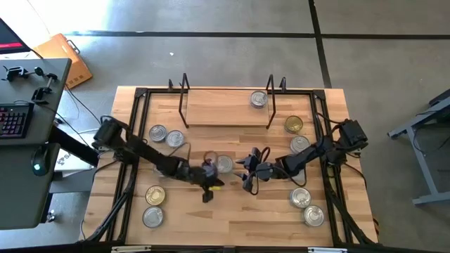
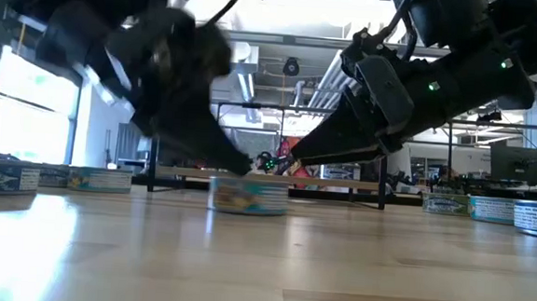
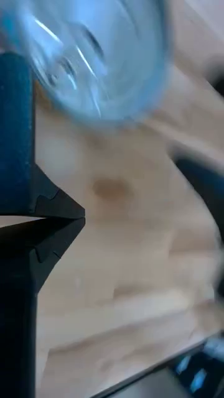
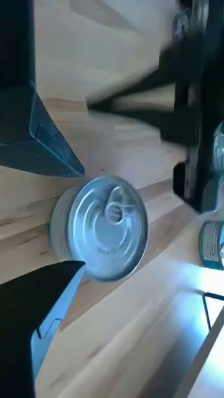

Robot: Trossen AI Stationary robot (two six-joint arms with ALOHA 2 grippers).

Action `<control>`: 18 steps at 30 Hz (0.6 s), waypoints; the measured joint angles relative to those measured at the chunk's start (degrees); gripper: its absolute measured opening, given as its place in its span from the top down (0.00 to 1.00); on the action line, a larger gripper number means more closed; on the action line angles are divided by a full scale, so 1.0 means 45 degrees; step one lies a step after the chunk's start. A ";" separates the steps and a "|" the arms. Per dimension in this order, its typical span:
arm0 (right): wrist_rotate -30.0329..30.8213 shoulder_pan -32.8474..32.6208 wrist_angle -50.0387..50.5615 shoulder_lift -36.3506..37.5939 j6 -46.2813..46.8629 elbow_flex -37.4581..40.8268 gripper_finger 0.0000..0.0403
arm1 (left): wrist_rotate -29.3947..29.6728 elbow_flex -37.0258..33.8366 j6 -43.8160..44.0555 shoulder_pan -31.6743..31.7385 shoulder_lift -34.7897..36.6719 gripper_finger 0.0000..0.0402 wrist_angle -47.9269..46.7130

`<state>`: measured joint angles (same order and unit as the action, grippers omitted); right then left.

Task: Stack canned seafood by type on shelf
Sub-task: Put the light blue tuna can on the shelf

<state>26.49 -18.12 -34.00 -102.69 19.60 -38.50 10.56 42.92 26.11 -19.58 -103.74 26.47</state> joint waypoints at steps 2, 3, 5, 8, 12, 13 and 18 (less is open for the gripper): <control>0.0543 -0.0156 0.0361 0.0000 0.0354 0.0000 0.44 | 0.0001 0.0839 -0.1137 -0.0082 -0.0126 1.00 -0.0709; 0.0944 -0.0234 0.0595 0.0000 0.0628 0.0000 0.44 | 0.0145 0.1164 -0.1644 -0.0136 -0.0116 1.00 -0.1284; 0.1669 -0.0383 0.1168 0.0000 0.0998 0.0000 0.44 | 0.0704 0.1778 -0.2561 -0.0168 -0.0117 1.00 -0.2475; 0.2196 -0.0530 0.1835 0.0000 0.1487 0.0000 0.44 | 0.2173 0.2289 -0.3839 -0.0268 -0.0063 1.00 -0.3863; 0.2232 -0.0687 0.2129 0.0000 0.1931 0.0000 0.44 | 0.2268 0.2350 -0.6386 -0.0143 -0.0044 0.94 -0.4727; 0.2227 -0.0744 0.2135 0.0000 0.1968 0.0000 0.44 | 0.1905 0.2345 -0.7135 -0.0086 -0.0053 0.93 -0.5052; 0.2218 -0.0943 0.2137 0.0000 0.1975 0.0000 0.44 | 0.2262 0.2330 -0.8493 0.0125 -0.0058 0.88 -0.5983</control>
<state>36.48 -22.36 -24.38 -102.69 28.49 -38.50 20.74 53.41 -12.11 -19.02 -104.01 -0.45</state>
